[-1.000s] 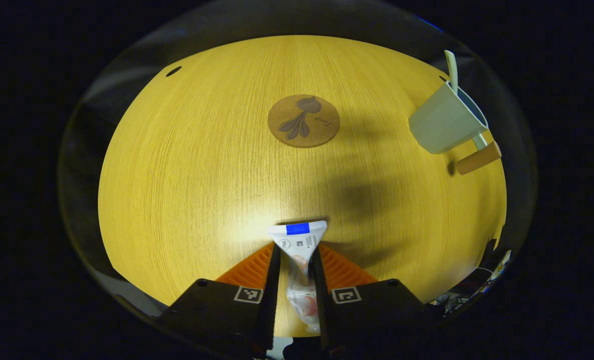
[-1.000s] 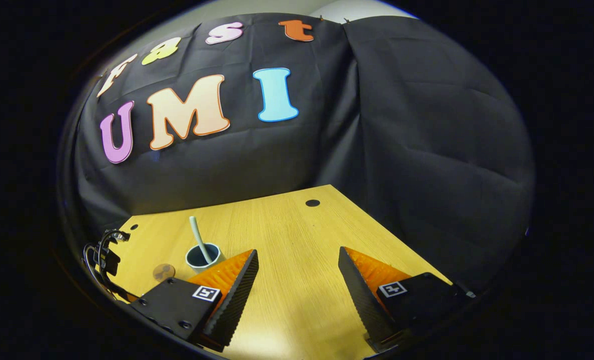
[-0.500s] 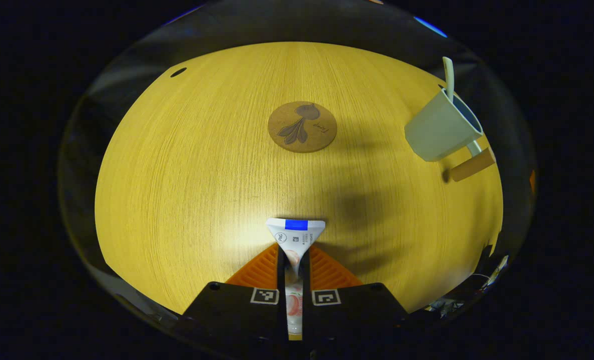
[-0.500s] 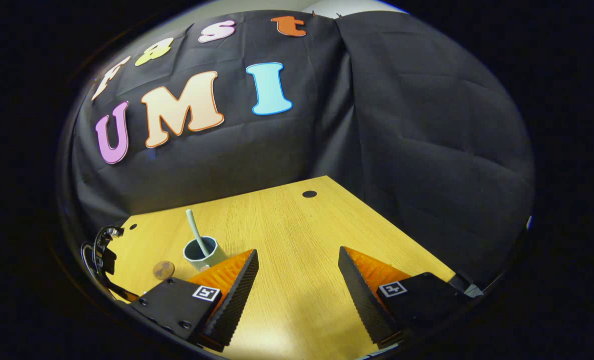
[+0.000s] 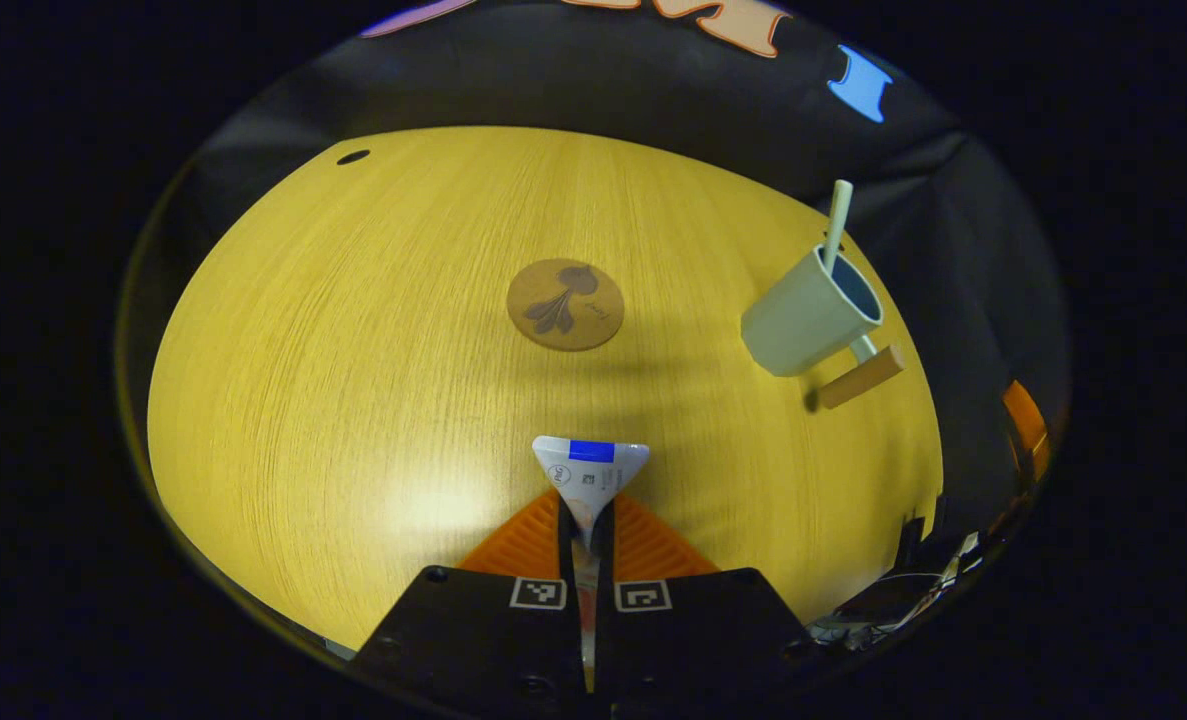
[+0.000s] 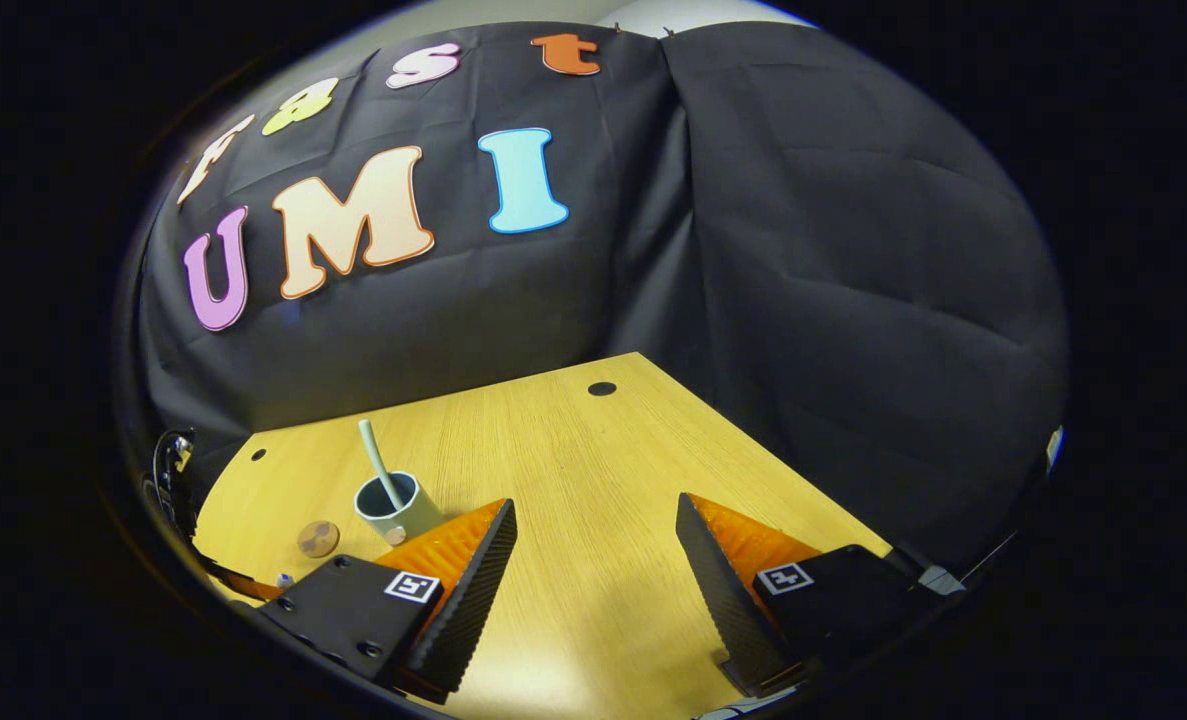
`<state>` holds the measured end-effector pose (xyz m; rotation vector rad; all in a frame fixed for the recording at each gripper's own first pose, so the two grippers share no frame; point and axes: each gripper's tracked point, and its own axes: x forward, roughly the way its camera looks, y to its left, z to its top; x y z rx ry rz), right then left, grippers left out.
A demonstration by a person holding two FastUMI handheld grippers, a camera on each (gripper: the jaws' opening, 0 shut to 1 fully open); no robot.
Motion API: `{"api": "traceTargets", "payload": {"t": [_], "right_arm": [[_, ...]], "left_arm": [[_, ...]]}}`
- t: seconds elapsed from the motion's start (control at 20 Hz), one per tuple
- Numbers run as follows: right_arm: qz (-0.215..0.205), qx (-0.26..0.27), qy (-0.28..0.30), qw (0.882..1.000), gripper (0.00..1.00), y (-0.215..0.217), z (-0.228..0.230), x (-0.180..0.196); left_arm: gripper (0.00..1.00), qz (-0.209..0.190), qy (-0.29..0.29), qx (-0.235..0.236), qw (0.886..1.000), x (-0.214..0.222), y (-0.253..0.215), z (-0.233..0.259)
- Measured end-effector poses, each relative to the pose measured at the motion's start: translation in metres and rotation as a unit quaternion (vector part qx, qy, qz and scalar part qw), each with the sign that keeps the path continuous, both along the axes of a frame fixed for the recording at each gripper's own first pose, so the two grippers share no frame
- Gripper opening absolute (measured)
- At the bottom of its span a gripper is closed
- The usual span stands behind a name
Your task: Put the toothbrush and toothpaste on the desktop into the cup, then pick up the cup and place it on the coaster on the desktop.
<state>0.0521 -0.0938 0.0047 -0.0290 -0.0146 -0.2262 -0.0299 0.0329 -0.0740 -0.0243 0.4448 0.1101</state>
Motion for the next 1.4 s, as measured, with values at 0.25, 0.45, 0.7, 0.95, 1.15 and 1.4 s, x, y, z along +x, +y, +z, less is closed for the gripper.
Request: {"api": "traceTargets", "payload": {"t": [0.25, 0.45, 0.7, 0.95, 1.15, 1.4], "right_arm": [[-0.003, -0.007, 0.005, 1.000, 0.95, -0.006, -0.003, -0.001], [-0.002, 0.008, 0.013, 1.000, 0.95, -0.011, -0.010, 0.001], [-0.004, 0.003, 0.016, 1.000, 0.95, -0.017, -0.013, 0.005], [-0.003, 0.000, 0.031, 1.000, 0.95, -0.022, -0.021, 0.007], [-0.005, -0.006, 0.043, 0.999, 0.99, -0.027, -0.026, 0.003], [-0.008, -0.012, 0.055, 0.998, 0.95, -0.037, -0.030, -0.005]], "left_arm": [[0.03, -0.055, -0.083, 0.023, 0.995, 0.009, -0.035, 0.042], [0.03, -0.093, -0.144, 0.032, 0.985, 0.011, -0.066, 0.076], [0.03, -0.135, -0.219, 0.034, 0.966, 0.016, -0.104, 0.120], [0.02, -0.169, -0.292, 0.060, 0.940, 0.021, -0.136, 0.177], [0.02, -0.209, -0.349, 0.063, 0.911, 0.028, -0.168, 0.217], [0.02, -0.259, -0.383, 0.069, 0.884, 0.055, -0.206, 0.239]]}}
